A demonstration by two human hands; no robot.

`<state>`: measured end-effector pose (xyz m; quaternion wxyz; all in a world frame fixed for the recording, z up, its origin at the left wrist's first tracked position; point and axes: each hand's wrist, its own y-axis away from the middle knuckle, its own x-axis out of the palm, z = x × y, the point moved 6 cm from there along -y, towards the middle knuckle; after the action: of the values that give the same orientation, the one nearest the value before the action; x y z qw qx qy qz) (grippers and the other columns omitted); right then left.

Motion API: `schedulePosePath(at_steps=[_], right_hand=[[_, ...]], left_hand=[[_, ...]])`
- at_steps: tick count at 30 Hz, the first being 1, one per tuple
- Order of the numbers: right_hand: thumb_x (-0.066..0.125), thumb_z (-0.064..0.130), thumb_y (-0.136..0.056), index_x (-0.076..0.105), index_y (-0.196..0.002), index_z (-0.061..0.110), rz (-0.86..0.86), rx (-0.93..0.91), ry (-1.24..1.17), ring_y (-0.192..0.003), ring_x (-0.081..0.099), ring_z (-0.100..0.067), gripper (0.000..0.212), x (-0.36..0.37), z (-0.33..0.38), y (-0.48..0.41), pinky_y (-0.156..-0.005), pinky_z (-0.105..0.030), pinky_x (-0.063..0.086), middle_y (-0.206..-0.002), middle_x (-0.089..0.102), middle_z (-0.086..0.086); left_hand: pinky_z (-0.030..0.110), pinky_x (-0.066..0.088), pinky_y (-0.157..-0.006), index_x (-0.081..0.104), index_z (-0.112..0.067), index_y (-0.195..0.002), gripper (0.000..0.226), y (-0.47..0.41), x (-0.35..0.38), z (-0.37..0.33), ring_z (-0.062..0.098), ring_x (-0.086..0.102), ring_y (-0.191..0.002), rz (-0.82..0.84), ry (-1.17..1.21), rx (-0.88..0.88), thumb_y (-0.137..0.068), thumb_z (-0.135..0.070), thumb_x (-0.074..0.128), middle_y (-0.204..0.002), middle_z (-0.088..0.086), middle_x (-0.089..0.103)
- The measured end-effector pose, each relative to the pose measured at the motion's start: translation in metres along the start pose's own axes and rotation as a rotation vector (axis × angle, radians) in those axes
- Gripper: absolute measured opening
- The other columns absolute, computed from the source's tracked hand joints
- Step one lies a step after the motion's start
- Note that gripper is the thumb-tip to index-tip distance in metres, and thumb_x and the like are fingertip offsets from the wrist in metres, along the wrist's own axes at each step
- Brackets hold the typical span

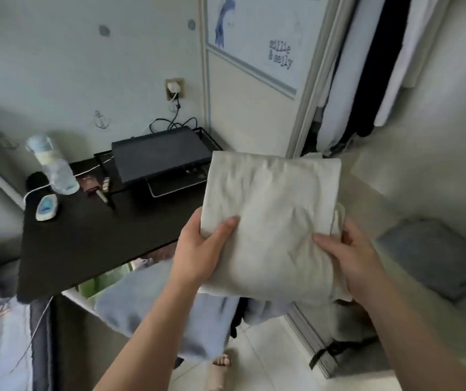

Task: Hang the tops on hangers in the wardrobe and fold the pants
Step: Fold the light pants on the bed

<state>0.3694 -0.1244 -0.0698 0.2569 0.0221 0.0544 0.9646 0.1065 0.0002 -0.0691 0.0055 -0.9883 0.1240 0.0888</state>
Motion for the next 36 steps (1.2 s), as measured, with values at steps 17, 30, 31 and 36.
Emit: schedulePosePath(at_steps=[17,30,31,36], right_hand=[[0.076,0.009,-0.084,0.062,-0.123,0.039,-0.854,0.137,-0.095,-0.103,0.07,-0.009,0.051,-0.218,-0.043,0.01,-0.084,-0.033,0.054,-0.115,0.072,0.016],[0.066,-0.007,-0.085,0.062,-0.112,0.028,-0.983,0.258,-0.061,-0.101,0.068,-0.013,0.044,-0.317,-0.098,-0.103,-0.088,-0.03,0.056,-0.117,0.069,-0.001],[0.066,-0.007,-0.085,0.062,-0.121,0.021,-1.008,0.274,-0.074,-0.109,0.065,-0.02,0.046,-0.323,-0.101,-0.106,-0.096,-0.038,0.054,-0.124,0.067,-0.005],[0.064,-0.01,-0.084,0.062,-0.124,0.009,-1.183,0.308,-0.052,-0.113,0.063,-0.03,0.044,-0.362,-0.128,-0.124,-0.098,-0.045,0.052,-0.121,0.068,-0.01]], left_hand=[[0.017,0.044,-0.062,0.061,-0.046,-0.101,0.037,-0.118,0.342,0.014,-0.009,0.062,-0.079,0.719,-0.159,-0.1,-0.072,-0.066,0.072,-0.087,-0.029,0.067],[0.019,0.051,-0.064,0.07,-0.022,-0.112,0.03,-0.173,0.488,0.056,0.005,0.07,-0.084,0.688,-0.248,-0.153,-0.089,-0.039,0.075,-0.093,-0.012,0.074],[0.021,0.052,-0.066,0.071,-0.023,-0.111,0.028,-0.175,0.496,0.06,0.005,0.071,-0.086,0.704,-0.257,-0.15,-0.089,-0.038,0.075,-0.093,-0.012,0.075],[0.019,0.053,-0.07,0.07,-0.024,-0.11,0.019,-0.191,0.561,0.084,-0.004,0.07,-0.082,0.821,-0.228,-0.136,-0.091,-0.025,0.074,-0.091,-0.016,0.076]])
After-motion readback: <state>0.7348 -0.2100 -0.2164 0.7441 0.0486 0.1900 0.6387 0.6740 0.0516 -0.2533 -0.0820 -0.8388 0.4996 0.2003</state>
